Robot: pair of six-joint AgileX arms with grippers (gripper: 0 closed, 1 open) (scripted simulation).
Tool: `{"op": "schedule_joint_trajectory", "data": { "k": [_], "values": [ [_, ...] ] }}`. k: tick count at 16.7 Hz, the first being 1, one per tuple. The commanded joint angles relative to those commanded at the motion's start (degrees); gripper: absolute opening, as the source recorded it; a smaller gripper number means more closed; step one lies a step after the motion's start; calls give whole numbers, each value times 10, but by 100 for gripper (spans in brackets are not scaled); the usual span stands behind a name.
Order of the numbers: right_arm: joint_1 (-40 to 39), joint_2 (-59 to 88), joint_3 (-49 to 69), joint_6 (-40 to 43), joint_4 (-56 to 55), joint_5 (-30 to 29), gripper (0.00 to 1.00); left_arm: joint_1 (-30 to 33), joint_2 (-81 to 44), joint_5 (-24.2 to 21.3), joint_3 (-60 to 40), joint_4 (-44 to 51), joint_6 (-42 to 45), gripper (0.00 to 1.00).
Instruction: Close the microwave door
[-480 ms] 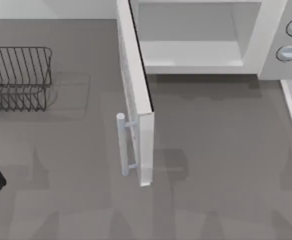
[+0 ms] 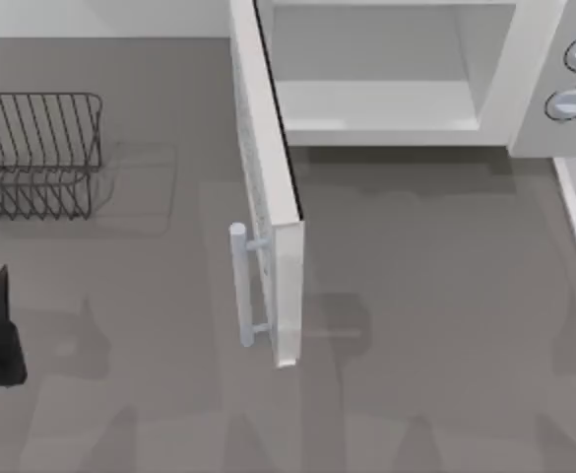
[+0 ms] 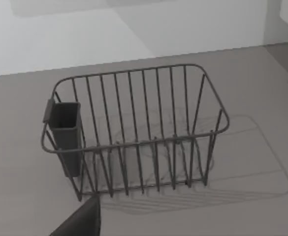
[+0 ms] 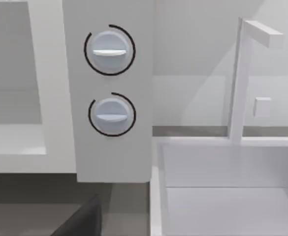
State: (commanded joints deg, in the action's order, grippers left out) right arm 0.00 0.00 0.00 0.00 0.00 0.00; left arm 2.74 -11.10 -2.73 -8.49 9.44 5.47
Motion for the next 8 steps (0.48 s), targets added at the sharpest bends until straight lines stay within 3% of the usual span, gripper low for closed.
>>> {"op": "schedule_joint_trajectory", "data": {
  "k": [8],
  "values": [
    [0, 0, 0, 0, 0, 0, 100, 70, -338, -71, -307, 289, 167, 100]
  ]
}}
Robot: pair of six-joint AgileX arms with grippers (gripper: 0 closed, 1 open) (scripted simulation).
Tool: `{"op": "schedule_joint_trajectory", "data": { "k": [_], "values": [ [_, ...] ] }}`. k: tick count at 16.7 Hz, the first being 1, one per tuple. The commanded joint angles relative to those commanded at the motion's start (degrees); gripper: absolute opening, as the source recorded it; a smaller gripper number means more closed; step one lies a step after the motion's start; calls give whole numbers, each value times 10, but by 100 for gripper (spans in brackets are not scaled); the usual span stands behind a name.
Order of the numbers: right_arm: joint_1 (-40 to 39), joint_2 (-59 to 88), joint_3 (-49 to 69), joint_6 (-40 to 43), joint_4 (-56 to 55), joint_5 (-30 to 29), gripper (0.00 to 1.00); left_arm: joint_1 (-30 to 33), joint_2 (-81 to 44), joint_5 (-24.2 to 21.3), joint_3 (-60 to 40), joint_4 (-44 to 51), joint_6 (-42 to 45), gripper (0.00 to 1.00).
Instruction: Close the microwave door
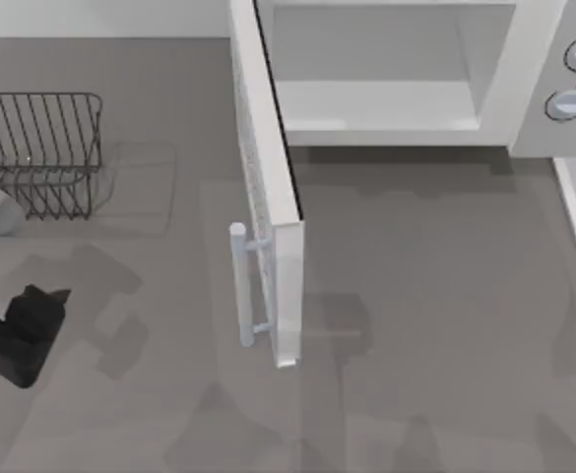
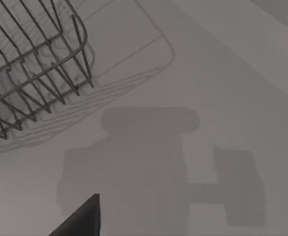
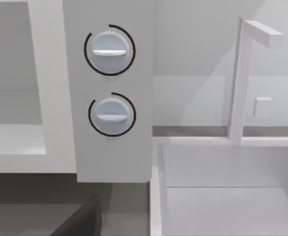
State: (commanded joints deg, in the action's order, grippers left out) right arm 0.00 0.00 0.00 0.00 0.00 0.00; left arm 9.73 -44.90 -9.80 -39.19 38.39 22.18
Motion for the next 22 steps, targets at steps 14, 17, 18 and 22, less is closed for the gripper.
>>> {"op": "schedule_joint_trajectory", "data": {
  "k": [14, 17, 18, 22],
  "values": [
    [0, 0, 0, 0, 0, 0, 100, 114, -543, -137, -677, 440, 288, 100],
    [0, 0, 0, 0, 0, 0, 100, 124, -583, -154, -754, 466, 319, 100],
    [0, 0, 0, 0, 0, 0, 100, 126, -590, -157, -768, 471, 324, 100],
    [0, 0, 0, 0, 0, 0, 100, 127, -594, -159, -776, 473, 328, 100]
  ]
}}
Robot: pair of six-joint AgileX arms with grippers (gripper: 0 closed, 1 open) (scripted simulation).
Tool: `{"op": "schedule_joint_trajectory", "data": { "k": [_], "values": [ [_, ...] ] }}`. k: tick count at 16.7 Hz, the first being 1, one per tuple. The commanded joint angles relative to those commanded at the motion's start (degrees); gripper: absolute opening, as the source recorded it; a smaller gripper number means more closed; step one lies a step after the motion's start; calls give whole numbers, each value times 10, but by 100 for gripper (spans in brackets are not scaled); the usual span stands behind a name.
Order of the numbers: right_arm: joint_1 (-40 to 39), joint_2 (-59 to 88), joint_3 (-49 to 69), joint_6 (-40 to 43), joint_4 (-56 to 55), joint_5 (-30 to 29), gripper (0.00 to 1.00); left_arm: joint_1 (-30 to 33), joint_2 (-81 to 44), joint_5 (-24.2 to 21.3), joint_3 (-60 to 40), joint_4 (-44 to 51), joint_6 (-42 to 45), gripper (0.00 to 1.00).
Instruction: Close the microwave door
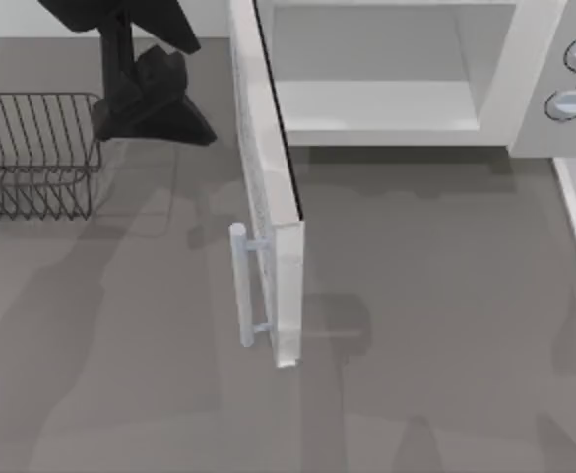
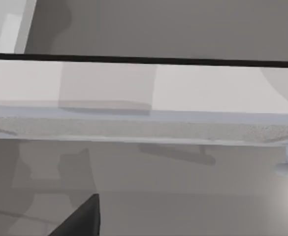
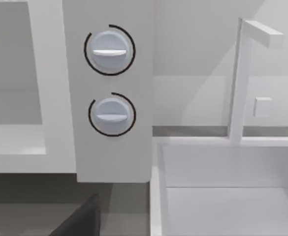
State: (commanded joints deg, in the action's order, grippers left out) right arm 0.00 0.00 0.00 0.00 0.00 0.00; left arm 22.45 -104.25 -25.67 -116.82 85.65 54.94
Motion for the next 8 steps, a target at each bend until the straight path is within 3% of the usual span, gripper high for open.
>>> {"op": "schedule_joint_trajectory", "data": {
  "k": [4, 8],
  "values": [
    [0, 0, 0, 0, 0, 0, 100, 1, 3, 1, 11, -10, -3, 100],
    [0, 0, 0, 0, 0, 0, 100, 25, 6, 8, 85, -91, -26, 100]
  ]
}}
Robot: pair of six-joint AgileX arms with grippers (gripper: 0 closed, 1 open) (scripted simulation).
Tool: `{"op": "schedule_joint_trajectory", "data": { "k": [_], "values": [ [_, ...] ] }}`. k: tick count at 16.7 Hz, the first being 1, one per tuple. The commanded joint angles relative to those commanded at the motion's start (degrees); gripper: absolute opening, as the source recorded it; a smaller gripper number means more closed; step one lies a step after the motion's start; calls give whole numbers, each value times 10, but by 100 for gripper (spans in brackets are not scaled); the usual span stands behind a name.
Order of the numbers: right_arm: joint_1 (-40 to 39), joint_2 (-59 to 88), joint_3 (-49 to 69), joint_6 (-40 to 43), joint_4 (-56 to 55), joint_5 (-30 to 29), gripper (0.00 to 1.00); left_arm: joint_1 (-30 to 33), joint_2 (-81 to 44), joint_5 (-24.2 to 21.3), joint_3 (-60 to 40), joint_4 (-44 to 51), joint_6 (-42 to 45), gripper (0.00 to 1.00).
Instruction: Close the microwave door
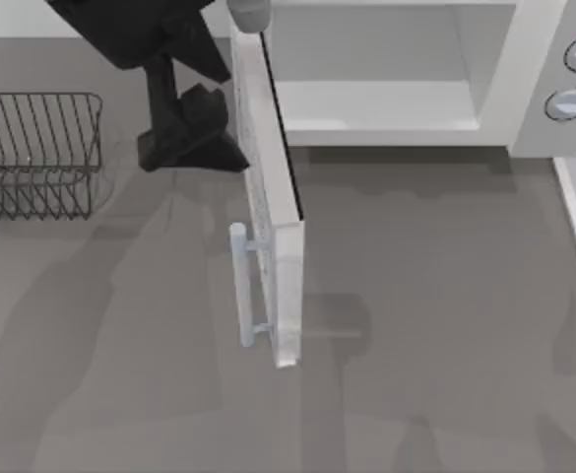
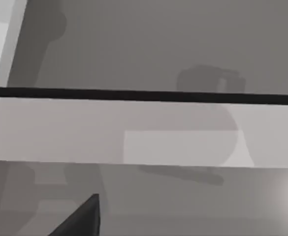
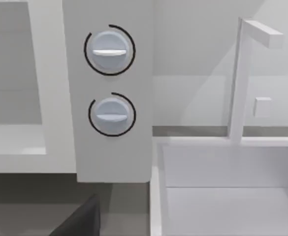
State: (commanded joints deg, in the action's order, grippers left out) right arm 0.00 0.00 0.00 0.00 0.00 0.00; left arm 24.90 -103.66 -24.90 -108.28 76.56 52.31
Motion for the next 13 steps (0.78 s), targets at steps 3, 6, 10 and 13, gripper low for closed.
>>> {"op": "schedule_joint_trajectory", "data": {
  "k": [3, 6, 10, 13],
  "values": [
    [0, 0, 0, 0, 0, 0, 100, 20, 1, 6, 64, -74, -20, 100],
    [0, 0, 0, 0, 0, 0, 100, 29, 1, 9, 90, -101, -29, 100],
    [0, 0, 0, 0, 0, 0, 100, 29, 1, 9, 90, -101, -29, 92],
    [0, 0, 0, 0, 0, 0, 100, 29, 1, 9, 90, -101, -29, 70]
  ]
}}
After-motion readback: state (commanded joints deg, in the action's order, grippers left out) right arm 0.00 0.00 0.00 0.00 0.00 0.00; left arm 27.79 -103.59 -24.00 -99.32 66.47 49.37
